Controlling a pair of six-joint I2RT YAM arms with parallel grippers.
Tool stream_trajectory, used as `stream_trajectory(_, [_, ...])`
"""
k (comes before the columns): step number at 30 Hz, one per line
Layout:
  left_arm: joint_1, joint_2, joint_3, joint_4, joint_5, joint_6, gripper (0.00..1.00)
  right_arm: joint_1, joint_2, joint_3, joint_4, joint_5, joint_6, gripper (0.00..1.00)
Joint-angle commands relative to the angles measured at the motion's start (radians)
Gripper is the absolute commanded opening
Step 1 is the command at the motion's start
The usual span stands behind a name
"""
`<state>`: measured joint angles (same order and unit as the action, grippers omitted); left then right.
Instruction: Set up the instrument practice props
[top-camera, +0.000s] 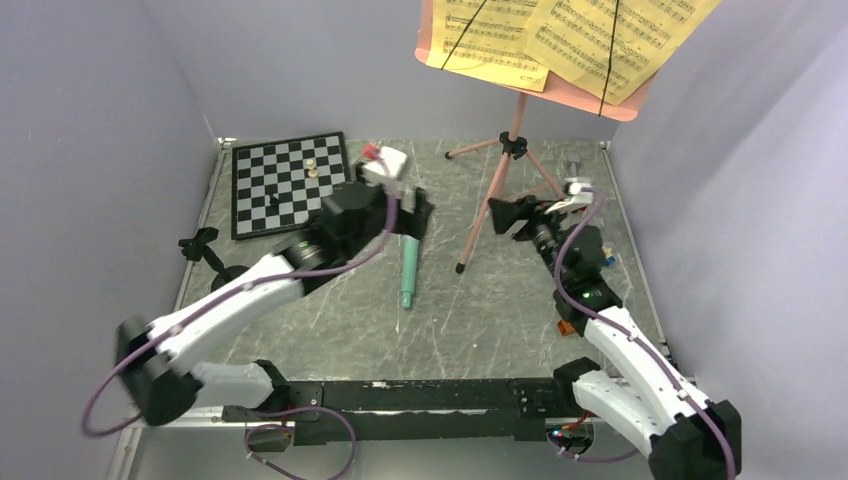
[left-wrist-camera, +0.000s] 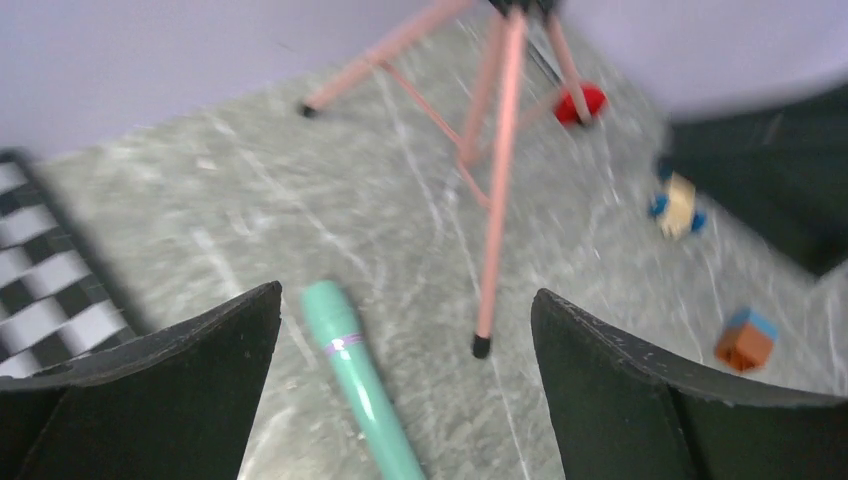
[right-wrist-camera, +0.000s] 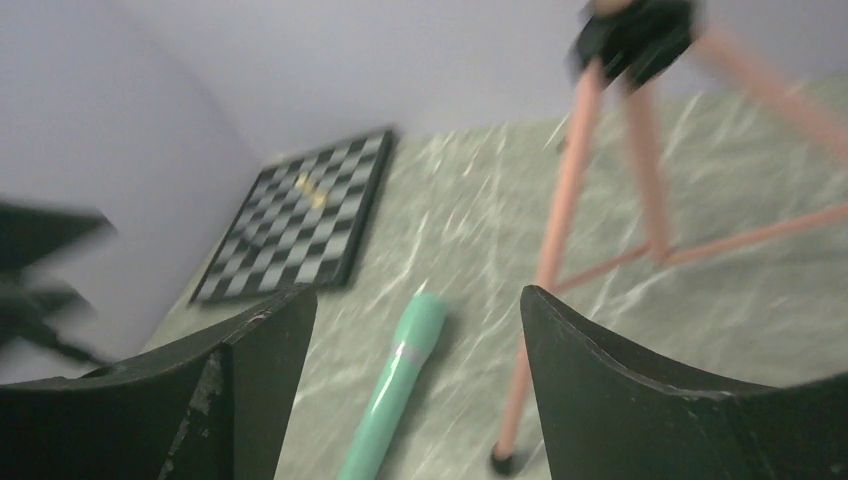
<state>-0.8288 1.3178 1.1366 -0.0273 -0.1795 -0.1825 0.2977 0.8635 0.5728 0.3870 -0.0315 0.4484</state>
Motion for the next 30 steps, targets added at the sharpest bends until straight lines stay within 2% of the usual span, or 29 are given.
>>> stream_trajectory(1, [0.023, -0.256, -0.014, -0.228, -0.332, -0.072, 0.99, 0.226, 0.014, 0.041, -0.270, 0.190, 0.101, 0.80])
stream_trajectory(4, [0.059, -0.365, 0.028, -0.396, -0.473, -0.112, 0.99, 0.336, 0.133, 0.091, -0.325, 0.218, 0.198, 0.80])
stream_trajectory(7, [0.137, -0.426, 0.079, -0.551, -0.593, -0.154, 0.99, 0.389, 0.321, 0.187, -0.346, 0.149, 0.241, 0.80])
stream_trajectory(10, [0.242, -0.477, 0.097, -0.625, -0.569, -0.161, 0.99, 0.396, 0.536, 0.343, -0.428, 0.066, 0.266, 0.81])
stream_trajectory(12, [0.287, -0.513, 0.090, -0.634, -0.530, -0.158, 0.99, 0.402, 0.668, 0.458, -0.481, 0.024, 0.253, 0.85])
stream_trajectory(16, [0.318, -0.552, 0.068, -0.635, -0.508, -0.148, 0.99, 0.415, 0.888, 0.666, -0.558, -0.031, 0.237, 0.89])
stream_trajectory(20, [0.328, -0.552, 0.079, -0.657, -0.528, -0.140, 0.99, 0.452, 1.083, 0.851, -0.662, 0.008, 0.209, 0.89])
stream_trajectory(23, [0.345, -0.554, 0.096, -0.666, -0.538, -0.118, 0.99, 0.476, 1.197, 0.969, -0.735, 0.051, 0.186, 0.87])
stream_trajectory(27, [0.380, -0.543, 0.126, -0.698, -0.534, -0.104, 0.99, 0.512, 1.288, 1.044, -0.763, 0.080, 0.170, 0.84])
stream_trajectory(29, [0.393, -0.549, 0.118, -0.686, -0.518, -0.097, 0.99, 0.536, 1.332, 1.091, -0.801, 0.135, 0.143, 0.78])
stream_trajectory(30, [0.398, -0.554, 0.110, -0.680, -0.507, -0.095, 0.99, 0.549, 1.353, 1.126, -0.825, 0.175, 0.128, 0.72])
